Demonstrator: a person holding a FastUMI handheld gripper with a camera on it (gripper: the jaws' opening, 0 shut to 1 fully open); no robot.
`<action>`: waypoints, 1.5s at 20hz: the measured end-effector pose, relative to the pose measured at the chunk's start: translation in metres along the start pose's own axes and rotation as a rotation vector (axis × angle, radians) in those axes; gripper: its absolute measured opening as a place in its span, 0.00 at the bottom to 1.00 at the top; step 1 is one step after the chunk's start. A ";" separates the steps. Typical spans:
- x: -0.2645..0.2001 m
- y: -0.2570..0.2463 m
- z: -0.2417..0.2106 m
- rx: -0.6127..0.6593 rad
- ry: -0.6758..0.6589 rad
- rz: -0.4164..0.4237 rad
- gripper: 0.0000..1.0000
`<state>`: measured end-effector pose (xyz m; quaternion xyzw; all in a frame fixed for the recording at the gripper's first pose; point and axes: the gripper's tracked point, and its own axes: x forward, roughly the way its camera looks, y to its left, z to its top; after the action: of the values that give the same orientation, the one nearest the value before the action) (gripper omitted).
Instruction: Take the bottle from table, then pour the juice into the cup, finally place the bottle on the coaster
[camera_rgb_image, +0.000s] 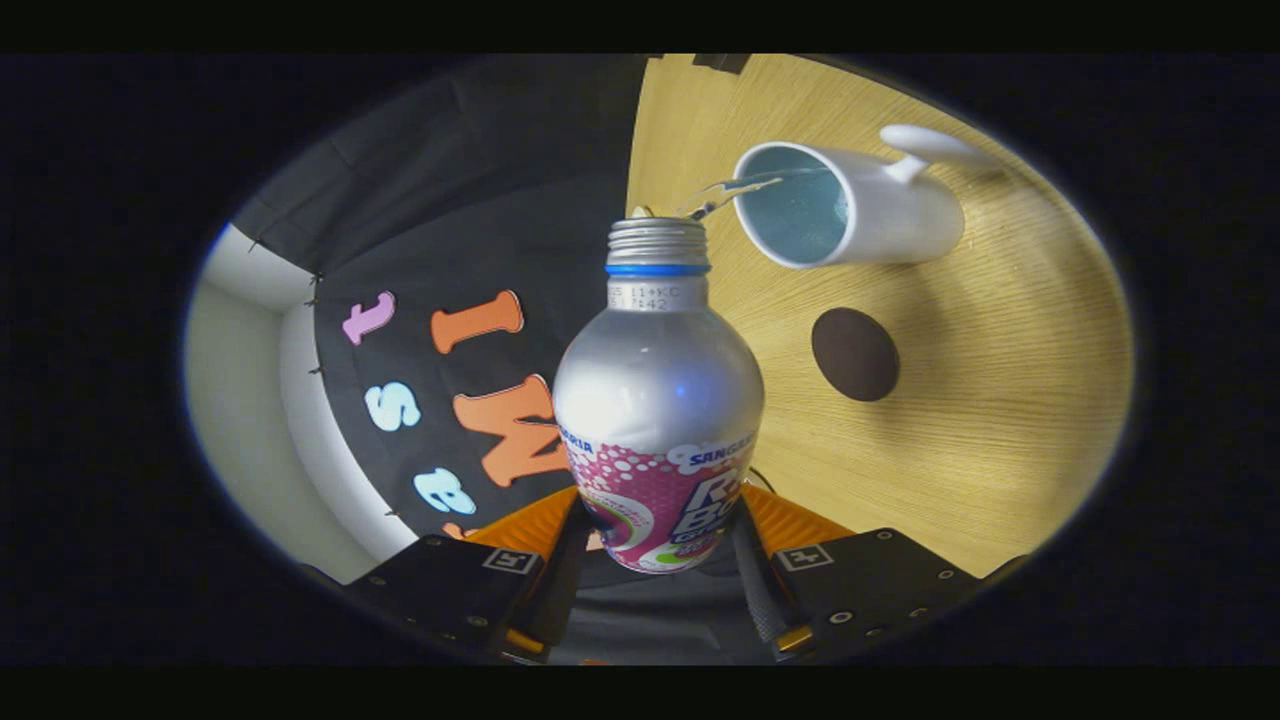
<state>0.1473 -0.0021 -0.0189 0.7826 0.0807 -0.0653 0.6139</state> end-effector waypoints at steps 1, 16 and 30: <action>0.000 0.000 0.001 0.003 -0.002 -0.001 0.71; 0.000 0.008 0.003 0.052 -0.007 -0.015 0.71; -0.003 0.011 0.004 0.112 -0.008 -0.007 0.71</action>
<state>0.1466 -0.0082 -0.0087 0.8151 0.0774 -0.0751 0.5692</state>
